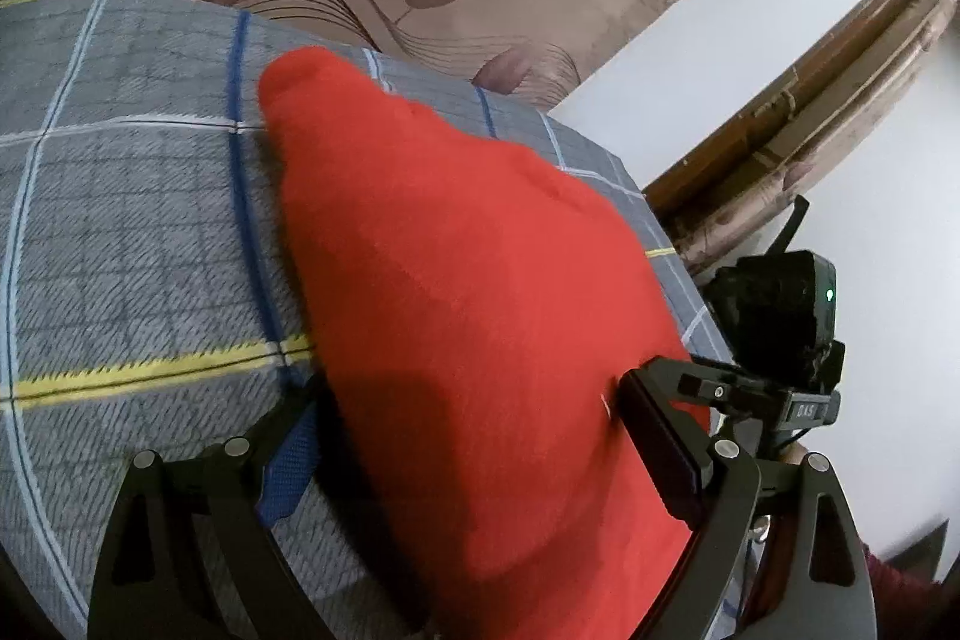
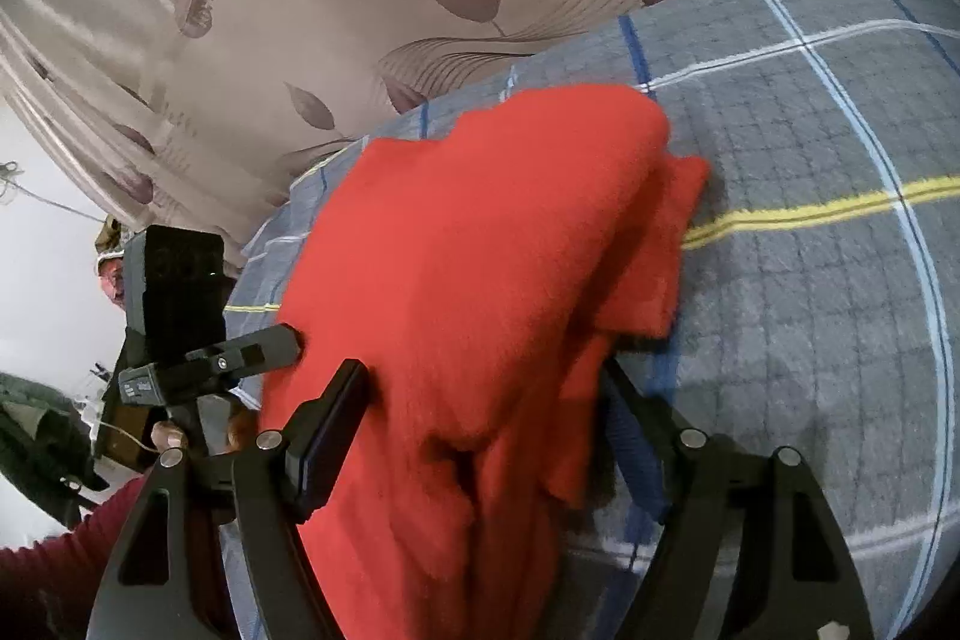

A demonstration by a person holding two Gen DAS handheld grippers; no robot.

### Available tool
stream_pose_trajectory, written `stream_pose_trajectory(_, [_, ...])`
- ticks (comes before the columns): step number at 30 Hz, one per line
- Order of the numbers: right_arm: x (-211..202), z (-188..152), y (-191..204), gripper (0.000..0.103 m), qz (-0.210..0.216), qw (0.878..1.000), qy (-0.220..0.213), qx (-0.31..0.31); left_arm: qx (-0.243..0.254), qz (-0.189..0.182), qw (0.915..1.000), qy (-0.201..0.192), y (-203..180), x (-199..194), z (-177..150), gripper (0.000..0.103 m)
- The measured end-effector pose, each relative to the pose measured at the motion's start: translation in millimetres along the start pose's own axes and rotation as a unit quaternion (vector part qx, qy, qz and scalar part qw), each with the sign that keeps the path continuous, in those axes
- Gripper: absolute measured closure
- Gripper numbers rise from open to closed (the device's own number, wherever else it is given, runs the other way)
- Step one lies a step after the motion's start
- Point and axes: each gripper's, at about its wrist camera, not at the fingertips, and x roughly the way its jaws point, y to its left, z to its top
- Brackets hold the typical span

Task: Fold small clothes

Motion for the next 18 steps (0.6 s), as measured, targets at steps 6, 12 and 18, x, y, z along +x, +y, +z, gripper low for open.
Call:
stream_pose_trajectory(6, [9, 12, -4, 0.028, 0.015, 1.000, -0.004, 0.011, 0.015, 0.020, 0.9997, -0.001, -4, 9, 10, 0.012])
stream_pose_trajectory(12, [15, 15, -3, 0.028, 0.017, 1.000, -0.010, 0.003, 0.046, 0.059, 0.9972, -0.001, -14, 17, 10, 0.012])
stream_pose_trajectory(18, [14, 14, -2, 0.031, 0.008, 1.000, -0.013, -0.008, 0.070, 0.099, 0.9926, -0.010, -22, 21, 6, 0.016])
